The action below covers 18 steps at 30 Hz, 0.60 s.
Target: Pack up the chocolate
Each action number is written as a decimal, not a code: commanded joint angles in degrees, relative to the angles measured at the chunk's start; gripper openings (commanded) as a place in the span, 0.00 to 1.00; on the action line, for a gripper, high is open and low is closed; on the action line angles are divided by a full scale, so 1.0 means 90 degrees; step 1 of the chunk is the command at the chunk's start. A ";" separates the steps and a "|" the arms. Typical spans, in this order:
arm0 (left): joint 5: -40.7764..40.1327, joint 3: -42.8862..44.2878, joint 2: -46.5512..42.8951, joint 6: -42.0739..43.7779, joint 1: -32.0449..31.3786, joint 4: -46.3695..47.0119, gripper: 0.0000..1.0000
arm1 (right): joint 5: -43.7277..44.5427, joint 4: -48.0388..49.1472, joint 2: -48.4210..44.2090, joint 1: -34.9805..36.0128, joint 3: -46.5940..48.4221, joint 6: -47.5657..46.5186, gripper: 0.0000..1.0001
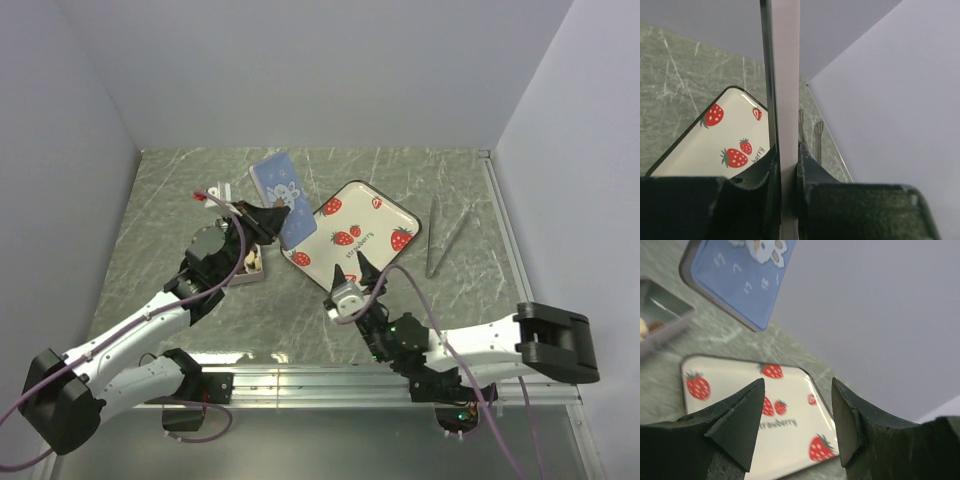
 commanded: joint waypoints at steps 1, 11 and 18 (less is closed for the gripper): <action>0.0612 -0.0040 -0.0261 0.0051 0.0244 0.0477 0.01 | -0.0524 0.0691 -0.0747 0.0055 -0.0148 0.0921 0.63; 0.1676 -0.0490 -0.0847 0.0353 0.0684 0.0409 0.01 | -0.1559 -0.2198 -0.3313 -0.0373 -0.0110 0.3245 0.64; 0.2955 -0.0636 -0.1130 0.0939 0.0850 0.0330 0.01 | -0.3589 -0.4495 -0.3543 -0.1798 0.0592 0.5228 0.65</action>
